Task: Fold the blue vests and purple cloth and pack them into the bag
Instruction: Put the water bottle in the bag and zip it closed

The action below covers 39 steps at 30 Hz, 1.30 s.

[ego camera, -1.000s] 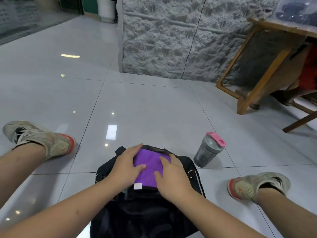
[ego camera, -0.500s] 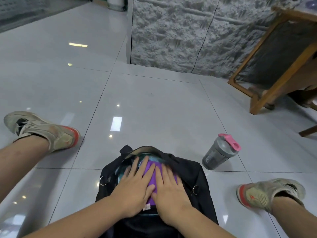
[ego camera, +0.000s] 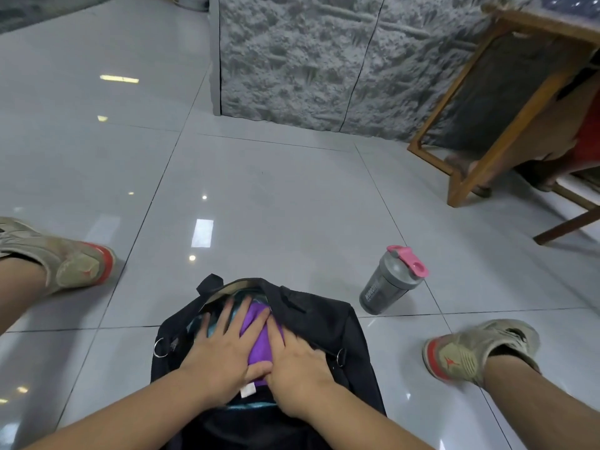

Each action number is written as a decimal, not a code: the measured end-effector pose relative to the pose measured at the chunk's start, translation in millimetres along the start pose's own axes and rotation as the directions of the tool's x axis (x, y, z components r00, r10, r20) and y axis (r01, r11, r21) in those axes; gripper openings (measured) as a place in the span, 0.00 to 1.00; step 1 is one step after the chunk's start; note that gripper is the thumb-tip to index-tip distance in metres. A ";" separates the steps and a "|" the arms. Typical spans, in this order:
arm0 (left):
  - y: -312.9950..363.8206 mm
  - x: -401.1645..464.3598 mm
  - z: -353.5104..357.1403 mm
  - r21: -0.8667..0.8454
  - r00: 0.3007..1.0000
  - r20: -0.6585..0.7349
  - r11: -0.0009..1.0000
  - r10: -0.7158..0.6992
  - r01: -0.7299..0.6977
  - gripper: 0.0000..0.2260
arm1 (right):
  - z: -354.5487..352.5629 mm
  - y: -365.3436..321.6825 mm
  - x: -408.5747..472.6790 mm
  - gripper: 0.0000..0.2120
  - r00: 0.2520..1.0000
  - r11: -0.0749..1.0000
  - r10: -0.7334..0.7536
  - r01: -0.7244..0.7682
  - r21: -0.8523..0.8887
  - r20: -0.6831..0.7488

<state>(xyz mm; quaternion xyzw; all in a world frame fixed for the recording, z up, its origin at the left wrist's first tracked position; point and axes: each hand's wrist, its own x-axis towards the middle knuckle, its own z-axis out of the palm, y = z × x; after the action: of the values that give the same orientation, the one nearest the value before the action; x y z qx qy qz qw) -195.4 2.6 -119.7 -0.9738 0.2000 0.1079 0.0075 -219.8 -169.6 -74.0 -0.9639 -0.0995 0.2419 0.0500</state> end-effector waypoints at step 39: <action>149.6 26.6 -87.6 -0.791 0.839 0.543 0.313 -0.037 0.525 0.18 | -117.5 204.6 32.4 0.30 0.770 0.795 0.561 -0.400 0.456 -0.304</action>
<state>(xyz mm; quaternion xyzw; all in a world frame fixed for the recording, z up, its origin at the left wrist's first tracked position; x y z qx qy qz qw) -211.9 -150.4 -35.6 -0.7763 -0.0813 0.4075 -0.4740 -101.6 -367.7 -15.2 -0.9580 0.2151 0.0453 0.1839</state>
